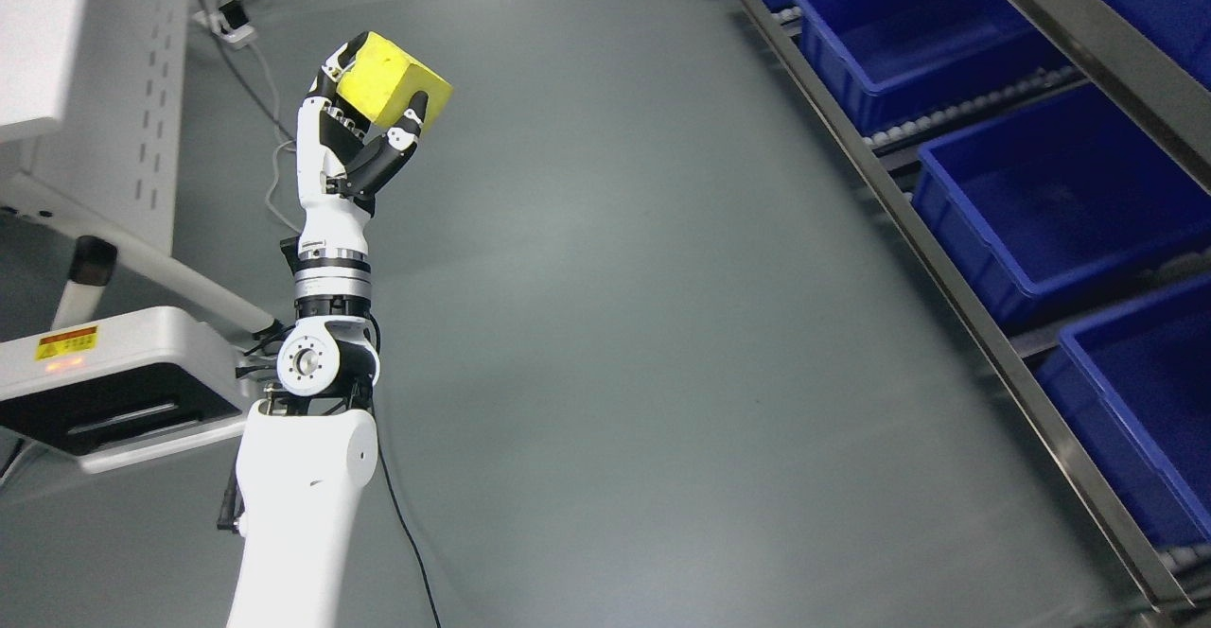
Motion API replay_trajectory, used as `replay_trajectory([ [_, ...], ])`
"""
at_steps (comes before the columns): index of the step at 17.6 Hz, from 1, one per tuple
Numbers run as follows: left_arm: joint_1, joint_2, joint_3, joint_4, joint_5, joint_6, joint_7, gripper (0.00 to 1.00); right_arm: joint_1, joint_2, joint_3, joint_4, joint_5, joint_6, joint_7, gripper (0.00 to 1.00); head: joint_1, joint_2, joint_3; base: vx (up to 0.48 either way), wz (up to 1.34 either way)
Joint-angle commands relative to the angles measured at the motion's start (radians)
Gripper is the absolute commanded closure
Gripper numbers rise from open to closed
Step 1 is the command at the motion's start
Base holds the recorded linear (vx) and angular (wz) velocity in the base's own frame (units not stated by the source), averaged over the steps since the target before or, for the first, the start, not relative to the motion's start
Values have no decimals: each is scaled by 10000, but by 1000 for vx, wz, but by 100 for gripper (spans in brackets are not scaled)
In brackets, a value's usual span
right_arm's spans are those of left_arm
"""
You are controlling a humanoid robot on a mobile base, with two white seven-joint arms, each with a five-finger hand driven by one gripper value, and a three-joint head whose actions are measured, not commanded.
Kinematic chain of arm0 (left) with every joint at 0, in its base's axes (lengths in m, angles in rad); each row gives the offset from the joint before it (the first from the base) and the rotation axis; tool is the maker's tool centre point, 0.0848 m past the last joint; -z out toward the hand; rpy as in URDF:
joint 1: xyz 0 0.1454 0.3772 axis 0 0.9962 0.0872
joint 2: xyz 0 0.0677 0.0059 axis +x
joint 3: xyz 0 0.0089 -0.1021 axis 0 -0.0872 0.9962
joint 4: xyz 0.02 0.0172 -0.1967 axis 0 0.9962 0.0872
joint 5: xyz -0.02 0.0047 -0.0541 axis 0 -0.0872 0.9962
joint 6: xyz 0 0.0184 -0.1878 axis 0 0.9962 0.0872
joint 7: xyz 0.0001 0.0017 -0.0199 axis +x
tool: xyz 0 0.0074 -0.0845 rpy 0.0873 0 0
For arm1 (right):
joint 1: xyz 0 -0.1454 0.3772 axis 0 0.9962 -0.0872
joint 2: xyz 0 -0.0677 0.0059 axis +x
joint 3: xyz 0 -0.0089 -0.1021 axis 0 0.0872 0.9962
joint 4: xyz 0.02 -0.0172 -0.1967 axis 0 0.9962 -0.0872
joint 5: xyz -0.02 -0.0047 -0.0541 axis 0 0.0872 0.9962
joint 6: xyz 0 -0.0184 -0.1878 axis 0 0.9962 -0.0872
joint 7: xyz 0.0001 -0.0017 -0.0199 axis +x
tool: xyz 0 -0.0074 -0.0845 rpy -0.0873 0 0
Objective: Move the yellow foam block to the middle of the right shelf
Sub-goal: 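Hold the cube raised in the left hand while turning toward the blue bins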
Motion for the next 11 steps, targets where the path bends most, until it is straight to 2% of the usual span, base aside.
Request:
replay_trajectory([
  [1, -74, 160, 750, -1575, 35, 672, 29, 57, -30, -175, 0, -174, -30, 8, 6, 0, 0, 0, 0, 125, 599],
  [6, -89, 160, 735, -1654, 35, 719, -47, 57, -30, -175, 0, -174, -30, 8, 6, 0, 0, 3, 0, 170, 571],
  [11, 64, 160, 674, -1869, 19, 734, -185, 57, -30, -175, 0, -174, -30, 8, 6, 0, 0, 4, 0, 224, 287],
])
